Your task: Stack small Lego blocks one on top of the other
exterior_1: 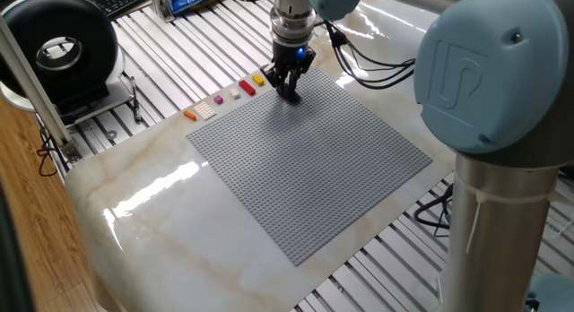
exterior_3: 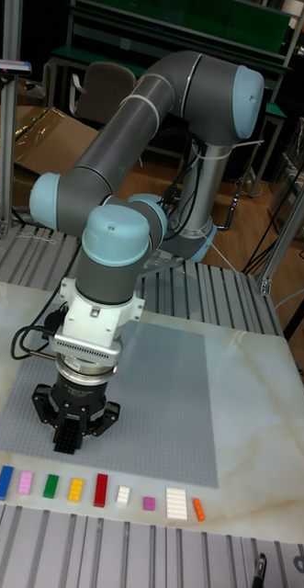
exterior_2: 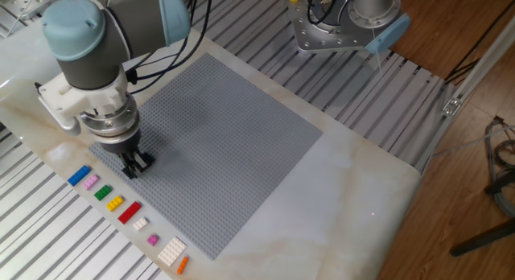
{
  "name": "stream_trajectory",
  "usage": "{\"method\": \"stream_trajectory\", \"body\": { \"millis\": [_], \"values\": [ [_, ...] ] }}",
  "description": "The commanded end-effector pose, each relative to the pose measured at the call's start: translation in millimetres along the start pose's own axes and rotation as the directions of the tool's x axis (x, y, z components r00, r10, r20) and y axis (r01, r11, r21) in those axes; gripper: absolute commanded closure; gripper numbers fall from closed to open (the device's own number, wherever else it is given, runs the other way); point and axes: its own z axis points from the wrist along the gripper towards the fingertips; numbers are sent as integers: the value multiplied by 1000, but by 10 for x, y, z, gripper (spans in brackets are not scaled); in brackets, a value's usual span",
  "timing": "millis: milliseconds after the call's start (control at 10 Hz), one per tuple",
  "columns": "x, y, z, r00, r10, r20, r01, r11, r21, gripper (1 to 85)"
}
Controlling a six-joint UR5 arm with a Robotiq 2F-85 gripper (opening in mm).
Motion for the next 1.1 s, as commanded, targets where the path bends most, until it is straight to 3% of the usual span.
{"method": "stream_trajectory", "body": {
  "millis": [0, 400, 700, 1000],
  "values": [
    [64, 9, 11, 1000, 6, 2, -6, 1000, -3, 847],
    [113, 50, 64, 1000, 14, 15, -14, 1000, -21, 847],
    [141, 91, -24, 999, 26, 19, -25, 999, -44, 847],
    [29, 94, 59, 997, -14, 70, 20, 996, -83, 847]
  ]
}}
